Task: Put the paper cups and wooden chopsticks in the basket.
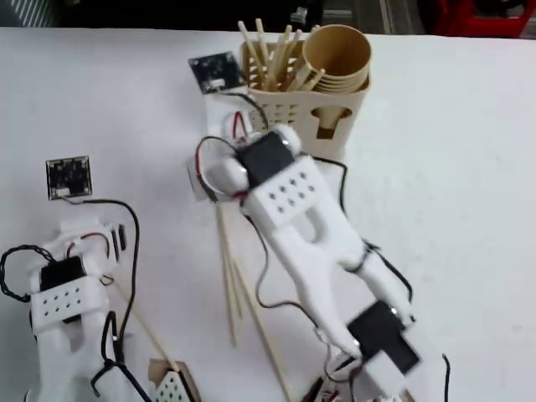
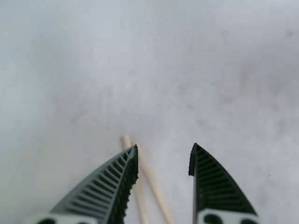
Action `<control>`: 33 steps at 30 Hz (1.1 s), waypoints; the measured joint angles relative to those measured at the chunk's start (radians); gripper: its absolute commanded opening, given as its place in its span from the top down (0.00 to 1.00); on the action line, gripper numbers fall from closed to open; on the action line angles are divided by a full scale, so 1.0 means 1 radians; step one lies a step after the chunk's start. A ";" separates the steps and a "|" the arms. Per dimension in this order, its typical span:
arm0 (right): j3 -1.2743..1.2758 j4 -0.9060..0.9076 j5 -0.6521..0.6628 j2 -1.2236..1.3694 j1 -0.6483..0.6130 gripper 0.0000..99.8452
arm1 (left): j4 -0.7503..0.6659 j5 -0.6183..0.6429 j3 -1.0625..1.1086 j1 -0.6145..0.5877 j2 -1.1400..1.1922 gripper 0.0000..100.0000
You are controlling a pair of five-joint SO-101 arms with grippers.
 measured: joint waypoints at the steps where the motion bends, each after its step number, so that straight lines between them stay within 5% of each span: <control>1: 0.000 0.000 0.006 -0.029 0.000 0.98 | 0.000 0.000 0.000 0.000 0.000 0.81; 15: 0.000 -0.460 0.199 -0.212 0.183 0.98 | 0.000 0.000 0.006 0.000 0.000 0.81; 33: 0.000 -1.031 0.207 -0.112 0.328 0.98 | 0.000 0.000 0.006 0.000 0.000 0.81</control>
